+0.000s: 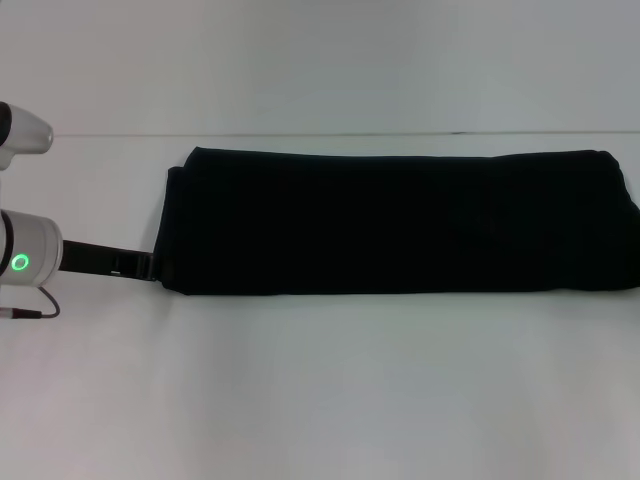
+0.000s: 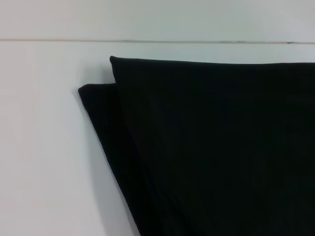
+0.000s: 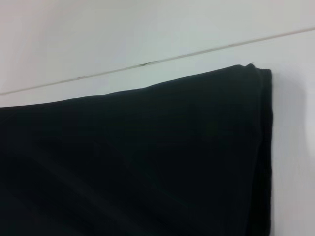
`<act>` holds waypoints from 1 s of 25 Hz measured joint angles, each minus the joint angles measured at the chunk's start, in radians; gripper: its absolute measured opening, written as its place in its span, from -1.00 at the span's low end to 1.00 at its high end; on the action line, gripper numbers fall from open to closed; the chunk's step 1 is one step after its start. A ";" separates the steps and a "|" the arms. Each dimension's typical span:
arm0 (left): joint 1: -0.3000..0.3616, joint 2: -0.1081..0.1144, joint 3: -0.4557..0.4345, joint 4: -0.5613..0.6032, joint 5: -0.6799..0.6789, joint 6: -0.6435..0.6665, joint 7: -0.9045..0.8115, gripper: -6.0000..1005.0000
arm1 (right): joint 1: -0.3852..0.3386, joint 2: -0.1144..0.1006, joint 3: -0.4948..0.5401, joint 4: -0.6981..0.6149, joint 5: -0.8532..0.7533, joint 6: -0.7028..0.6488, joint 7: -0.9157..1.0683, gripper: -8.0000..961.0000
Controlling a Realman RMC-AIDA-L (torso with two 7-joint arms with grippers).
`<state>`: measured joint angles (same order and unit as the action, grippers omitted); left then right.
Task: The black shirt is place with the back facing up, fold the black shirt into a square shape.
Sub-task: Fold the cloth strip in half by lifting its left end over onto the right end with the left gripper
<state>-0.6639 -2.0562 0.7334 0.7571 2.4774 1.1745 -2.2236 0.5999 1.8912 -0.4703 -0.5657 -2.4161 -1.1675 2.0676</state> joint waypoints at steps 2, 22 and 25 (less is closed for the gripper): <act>0.003 0.000 -0.002 0.005 0.000 0.005 0.000 -0.99 | -0.005 -0.004 0.000 -0.001 0.000 0.000 0.000 -0.90; 0.033 0.012 -0.022 0.051 0.013 0.058 0.002 -0.99 | -0.043 -0.017 0.012 -0.002 0.006 -0.003 0.000 -0.83; 0.035 0.014 -0.022 0.052 0.013 0.058 0.002 -0.99 | -0.046 -0.017 0.027 -0.002 0.006 -0.008 -0.004 -0.81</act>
<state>-0.6293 -2.0425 0.7115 0.8095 2.4906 1.2324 -2.2211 0.5538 1.8742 -0.4429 -0.5676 -2.4097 -1.1760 2.0638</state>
